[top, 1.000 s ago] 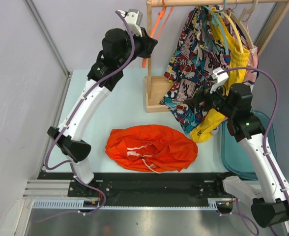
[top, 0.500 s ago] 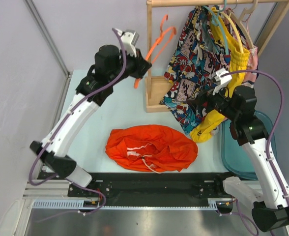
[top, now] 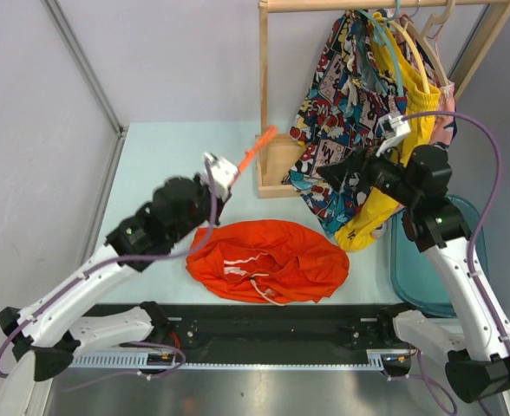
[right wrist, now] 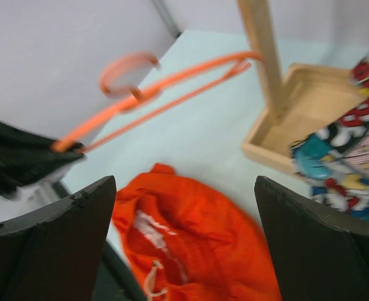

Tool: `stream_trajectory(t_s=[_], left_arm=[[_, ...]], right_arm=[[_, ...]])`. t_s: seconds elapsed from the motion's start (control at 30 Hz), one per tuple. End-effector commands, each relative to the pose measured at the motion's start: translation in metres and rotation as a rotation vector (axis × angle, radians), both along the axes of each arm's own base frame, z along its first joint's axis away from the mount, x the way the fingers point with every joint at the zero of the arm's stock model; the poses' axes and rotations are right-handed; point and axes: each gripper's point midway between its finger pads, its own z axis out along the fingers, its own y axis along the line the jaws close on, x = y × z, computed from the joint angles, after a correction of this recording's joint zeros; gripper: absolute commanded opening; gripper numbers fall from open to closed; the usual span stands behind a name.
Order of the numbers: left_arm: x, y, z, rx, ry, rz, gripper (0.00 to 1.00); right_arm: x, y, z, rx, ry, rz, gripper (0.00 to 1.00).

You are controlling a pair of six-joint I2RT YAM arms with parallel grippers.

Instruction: Place the shorts on the hanger

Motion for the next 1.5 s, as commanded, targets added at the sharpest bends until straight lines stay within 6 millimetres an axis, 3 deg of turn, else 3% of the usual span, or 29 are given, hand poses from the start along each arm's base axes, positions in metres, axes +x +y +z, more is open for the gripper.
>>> stream_trajectory(t_s=[0.0,0.13,0.37,0.4,0.6,0.8,0.87,0.9,1.03,1.13,1.2,1.23,1.27,1.3,1.37,1.47], left_arm=[[0.002,0.052,-0.034,0.382,-0.19,0.131,0.0],[0.001,0.076,-0.039,0.536,-0.276,0.188,0.0],[-0.016,0.097,-0.041,0.634,-0.413,0.198,0.01],[-0.015,0.098,-0.039,0.634,-0.424,0.209,0.0],[-0.011,0.099,-0.04,0.64,-0.482,0.239,0.0],[-0.01,0.098,-0.047,0.644,-0.485,0.241,0.0],[-0.01,0.098,-0.045,0.638,-0.488,0.246,0.0],[-0.009,0.098,-0.044,0.634,-0.487,0.25,0.0],[-0.009,0.097,-0.041,0.621,-0.486,0.253,0.01],[-0.009,0.097,-0.041,0.621,-0.484,0.257,0.0],[-0.009,0.097,-0.041,0.622,-0.484,0.259,0.01],[-0.009,0.097,-0.042,0.624,-0.483,0.256,0.01],[-0.01,0.097,-0.043,0.63,-0.481,0.249,0.0],[-0.01,0.097,-0.046,0.636,-0.474,0.241,0.02],[-0.012,0.095,-0.053,0.664,-0.458,0.2,0.04],[-0.016,0.096,-0.065,0.699,-0.43,0.154,0.36]], right_arm=[[-0.012,0.045,0.009,0.179,0.168,0.159,0.96],[-0.02,0.083,0.008,0.25,0.257,0.263,0.97],[-0.024,0.134,-0.02,0.29,0.434,0.322,0.98],[-0.017,0.141,-0.029,0.291,0.462,0.313,0.98],[0.009,0.168,-0.022,0.39,0.479,0.335,1.0],[0.021,0.189,-0.01,0.432,0.463,0.376,0.91],[0.023,0.198,-0.016,0.431,0.481,0.384,0.79],[0.025,0.201,-0.02,0.423,0.492,0.378,0.67],[0.037,0.213,-0.045,0.408,0.583,0.338,0.55],[0.041,0.22,-0.042,0.427,0.583,0.348,0.5],[0.045,0.224,-0.035,0.439,0.569,0.358,0.4],[0.048,0.223,-0.031,0.446,0.565,0.356,0.26],[0.049,0.224,-0.033,0.443,0.571,0.357,0.19],[0.051,0.224,-0.029,0.445,0.564,0.358,0.0],[0.054,0.219,-0.028,0.446,0.563,0.348,0.0],[0.06,0.206,-0.024,0.451,0.554,0.335,0.0]])
